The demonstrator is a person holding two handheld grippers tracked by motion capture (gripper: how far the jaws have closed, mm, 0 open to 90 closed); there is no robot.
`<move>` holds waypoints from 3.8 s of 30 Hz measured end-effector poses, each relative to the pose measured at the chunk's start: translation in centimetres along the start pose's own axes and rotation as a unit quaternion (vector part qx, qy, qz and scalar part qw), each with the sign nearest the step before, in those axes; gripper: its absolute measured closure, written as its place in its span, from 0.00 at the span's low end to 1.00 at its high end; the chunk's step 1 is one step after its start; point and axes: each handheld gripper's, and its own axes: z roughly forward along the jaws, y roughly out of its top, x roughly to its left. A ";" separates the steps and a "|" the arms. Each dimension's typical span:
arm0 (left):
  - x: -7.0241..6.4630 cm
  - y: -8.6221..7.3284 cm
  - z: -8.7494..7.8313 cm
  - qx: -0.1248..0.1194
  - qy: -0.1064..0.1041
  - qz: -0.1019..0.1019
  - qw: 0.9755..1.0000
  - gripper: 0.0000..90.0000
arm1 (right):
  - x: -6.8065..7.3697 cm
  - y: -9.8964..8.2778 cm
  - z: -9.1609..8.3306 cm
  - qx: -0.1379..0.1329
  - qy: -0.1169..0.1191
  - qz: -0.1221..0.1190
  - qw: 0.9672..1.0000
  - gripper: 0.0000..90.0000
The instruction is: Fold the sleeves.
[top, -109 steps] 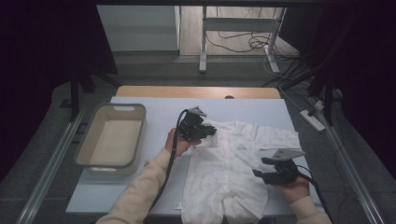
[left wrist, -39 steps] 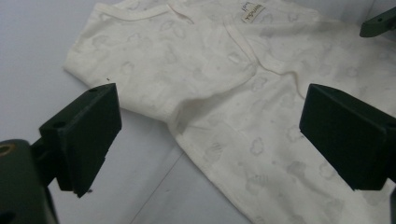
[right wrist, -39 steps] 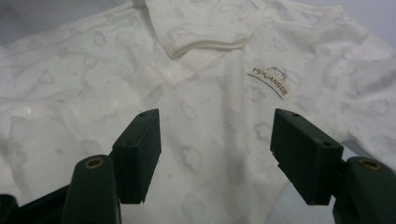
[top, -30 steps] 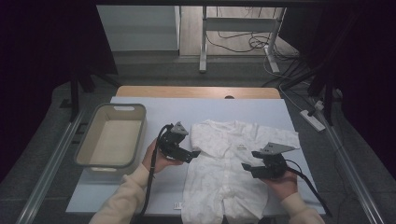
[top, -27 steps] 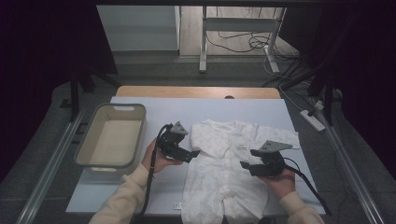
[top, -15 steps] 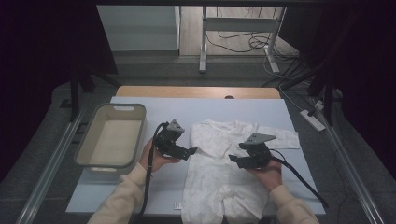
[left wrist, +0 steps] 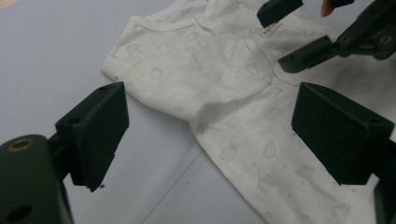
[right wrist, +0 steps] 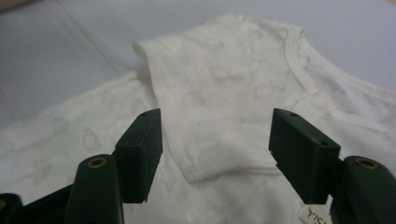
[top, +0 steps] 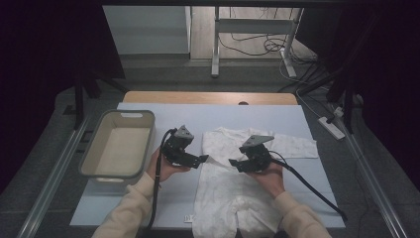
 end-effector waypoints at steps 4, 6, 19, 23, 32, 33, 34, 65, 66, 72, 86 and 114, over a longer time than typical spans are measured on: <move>0.1 0.0 0.0 0.000 0.001 -0.002 1.000 0.13 | 0.4 -0.5 0.7 0.024 0.001 -0.016 1.000 0.45; 0.2 -0.1 -0.1 0.000 -0.001 -0.005 1.000 0.13 | 0.6 -0.6 0.8 0.029 0.004 -0.022 0.999 0.47; 0.3 -0.1 0.1 0.008 0.001 -0.008 1.000 0.14 | 0.8 -1.1 1.8 0.040 0.002 -0.020 0.999 0.63; 0.4 -0.1 0.1 0.012 0.001 -0.010 1.000 0.14 | 0.8 -1.2 1.9 0.046 0.001 -0.025 0.999 0.67; 0.5 -0.2 -0.2 0.001 -0.004 -0.006 1.000 0.14 | 0.9 -1.4 2.2 0.052 -0.001 -0.031 0.998 0.84; 0.5 -0.2 -0.3 -0.002 -0.005 -0.004 1.000 0.14 | 0.8 -1.4 2.2 0.054 0.000 -0.031 0.998 0.88; 0.5 -0.2 -0.3 -0.004 -0.006 -0.004 1.000 0.14 | 0.8 -1.4 2.1 0.055 -0.001 -0.033 0.998 0.90; 0.7 -0.4 -0.5 -0.005 -0.007 -0.001 1.000 0.15 | -1.5 -2.2 -3.4 0.022 -0.033 -0.024 0.999 0.93; 0.7 -0.4 -0.4 -0.005 -0.007 -0.001 1.000 0.15 | -1.6 -2.3 -3.5 0.021 -0.035 -0.022 0.999 0.93; 0.8 -0.5 -0.5 -0.004 -0.007 -0.002 1.000 0.15 | -2.1 -3.3 -3.7 0.038 -0.039 -0.016 0.998 0.93; 0.8 -0.5 -0.4 -0.001 -0.006 -0.001 1.000 0.15 | -3.2 -4.2 -3.7 0.038 -0.055 0.006 0.998 0.65; 0.5 -0.5 0.8 0.016 -0.005 0.001 1.000 0.16 | -5.8 -2.7 0.1 0.061 -0.030 0.048 0.996 0.94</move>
